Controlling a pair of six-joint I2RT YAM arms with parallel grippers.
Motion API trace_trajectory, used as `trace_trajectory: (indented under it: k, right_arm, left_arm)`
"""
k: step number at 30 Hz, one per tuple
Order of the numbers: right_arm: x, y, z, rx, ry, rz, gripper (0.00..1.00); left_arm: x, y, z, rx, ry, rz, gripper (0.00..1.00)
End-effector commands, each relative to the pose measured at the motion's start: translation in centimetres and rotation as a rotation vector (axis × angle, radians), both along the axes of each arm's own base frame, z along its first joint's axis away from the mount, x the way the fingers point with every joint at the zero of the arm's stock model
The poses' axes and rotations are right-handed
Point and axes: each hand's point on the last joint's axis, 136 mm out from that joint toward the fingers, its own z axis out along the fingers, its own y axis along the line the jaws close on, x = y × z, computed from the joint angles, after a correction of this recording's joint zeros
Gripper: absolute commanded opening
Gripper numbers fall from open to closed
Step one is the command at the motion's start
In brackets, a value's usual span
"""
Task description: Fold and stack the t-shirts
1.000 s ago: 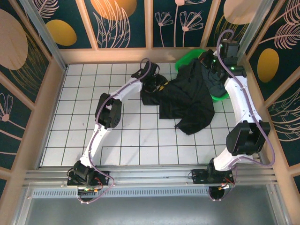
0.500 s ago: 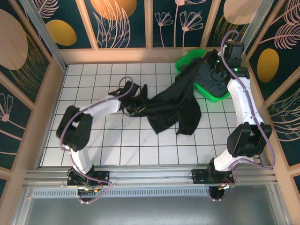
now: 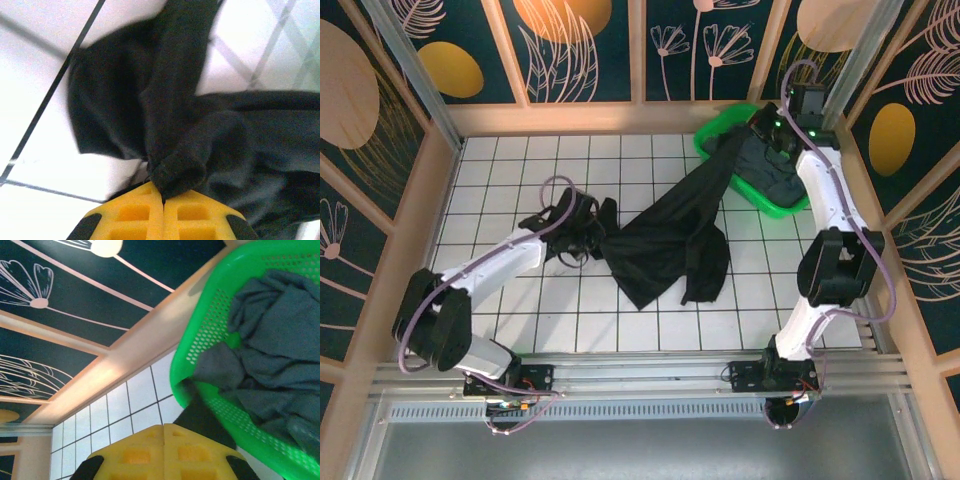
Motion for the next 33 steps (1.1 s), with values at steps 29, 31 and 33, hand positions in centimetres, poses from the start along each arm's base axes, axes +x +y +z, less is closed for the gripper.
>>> trace_trajectory:
  k: [29,31,33]
  right_arm:
    - [4.4,12.4,-3.1,0.039,0.057,0.175,0.0]
    - [3.6,11.9,-4.0,0.013,0.08,0.164,0.0]
    - [2.6,11.6,-4.7,-0.005,0.096,0.161,0.0]
  left_arm:
    - [-5.6,4.9,-7.9,0.12,0.119,-0.072,0.1]
    - [-5.9,5.4,-7.4,0.147,0.109,-0.082,0.39]
    - [-5.7,6.5,-5.8,0.2,0.085,-0.053,0.62]
